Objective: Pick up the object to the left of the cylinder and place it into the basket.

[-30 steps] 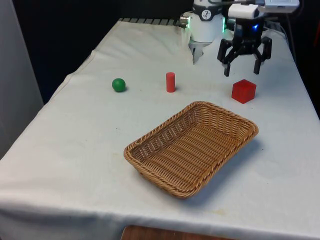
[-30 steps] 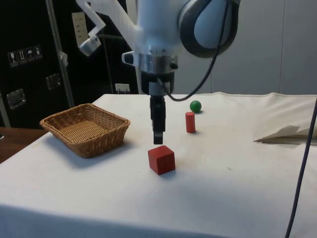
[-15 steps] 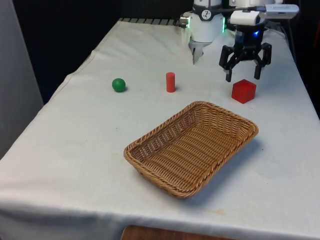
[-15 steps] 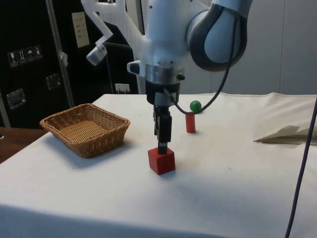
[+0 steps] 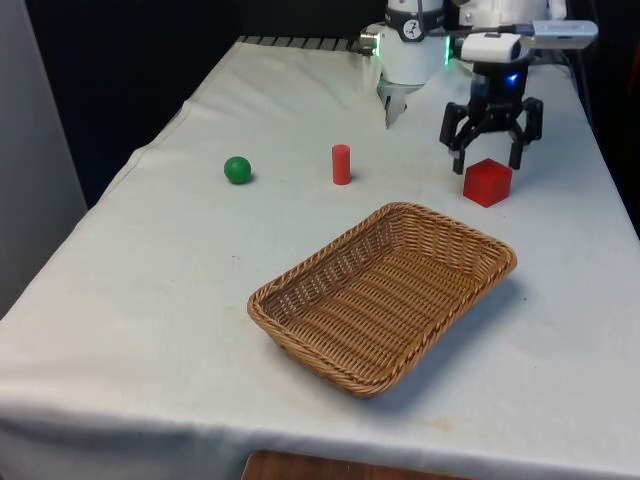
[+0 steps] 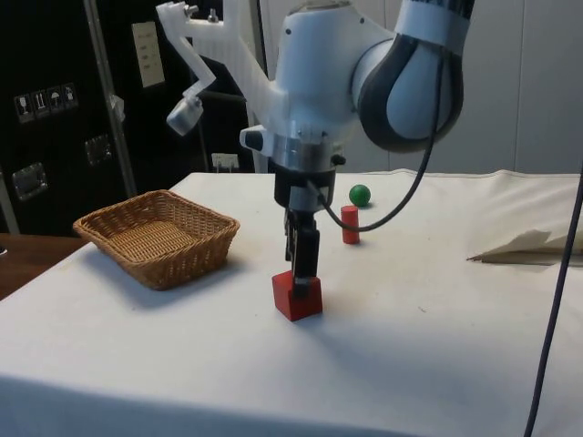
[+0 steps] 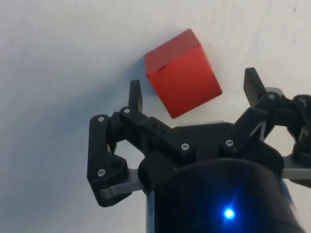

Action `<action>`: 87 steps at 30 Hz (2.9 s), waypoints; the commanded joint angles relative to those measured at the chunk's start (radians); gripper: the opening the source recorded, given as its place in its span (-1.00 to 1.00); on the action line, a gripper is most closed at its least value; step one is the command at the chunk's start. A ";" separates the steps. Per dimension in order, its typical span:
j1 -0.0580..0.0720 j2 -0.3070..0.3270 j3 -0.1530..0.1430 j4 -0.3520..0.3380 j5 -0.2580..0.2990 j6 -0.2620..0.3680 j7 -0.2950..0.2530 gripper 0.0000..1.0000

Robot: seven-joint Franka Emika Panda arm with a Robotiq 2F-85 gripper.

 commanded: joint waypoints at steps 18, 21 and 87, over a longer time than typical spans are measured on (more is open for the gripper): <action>-0.015 0.035 0.014 0.008 0.018 0.032 -0.006 1.00; -0.015 0.041 0.015 0.009 0.019 0.034 -0.005 1.00; -0.020 -0.090 -0.095 0.205 0.005 -0.245 -0.090 -0.98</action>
